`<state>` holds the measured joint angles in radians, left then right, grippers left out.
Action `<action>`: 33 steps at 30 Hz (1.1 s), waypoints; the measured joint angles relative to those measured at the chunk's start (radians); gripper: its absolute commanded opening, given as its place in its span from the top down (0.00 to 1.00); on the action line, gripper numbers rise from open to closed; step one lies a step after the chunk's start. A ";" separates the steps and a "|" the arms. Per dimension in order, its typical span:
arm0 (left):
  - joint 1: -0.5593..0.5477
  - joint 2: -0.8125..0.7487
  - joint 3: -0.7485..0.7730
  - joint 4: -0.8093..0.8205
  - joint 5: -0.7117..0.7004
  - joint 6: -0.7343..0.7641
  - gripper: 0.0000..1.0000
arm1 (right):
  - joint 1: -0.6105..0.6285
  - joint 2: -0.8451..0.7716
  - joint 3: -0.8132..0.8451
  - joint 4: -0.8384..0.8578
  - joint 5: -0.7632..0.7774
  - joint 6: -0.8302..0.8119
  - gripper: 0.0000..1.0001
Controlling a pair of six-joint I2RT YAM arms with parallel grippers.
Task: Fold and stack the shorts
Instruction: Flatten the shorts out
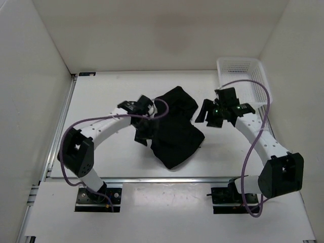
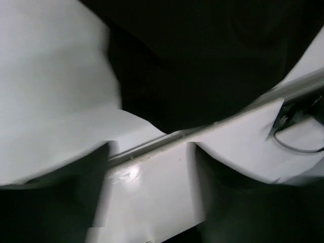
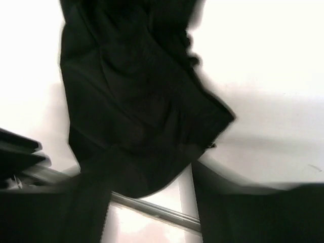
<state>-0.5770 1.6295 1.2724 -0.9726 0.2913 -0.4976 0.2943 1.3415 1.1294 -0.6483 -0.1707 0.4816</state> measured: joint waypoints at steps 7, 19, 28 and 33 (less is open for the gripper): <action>-0.119 0.007 -0.110 0.073 0.019 -0.095 0.04 | -0.013 0.013 -0.285 0.063 -0.063 0.147 0.05; -0.063 0.190 -0.003 0.113 0.002 -0.028 0.90 | 0.080 0.321 -0.146 0.219 -0.048 0.192 1.00; 0.215 0.222 0.679 -0.130 -0.190 0.065 0.90 | 0.117 0.460 0.530 0.127 -0.017 0.161 1.00; 0.333 0.180 1.001 -0.172 -0.234 0.087 0.90 | 0.119 0.397 0.663 0.129 -0.021 0.159 1.00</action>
<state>-0.2443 1.8099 2.2734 -1.1446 0.0574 -0.4103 0.4133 1.7386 1.7924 -0.5190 -0.1917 0.6403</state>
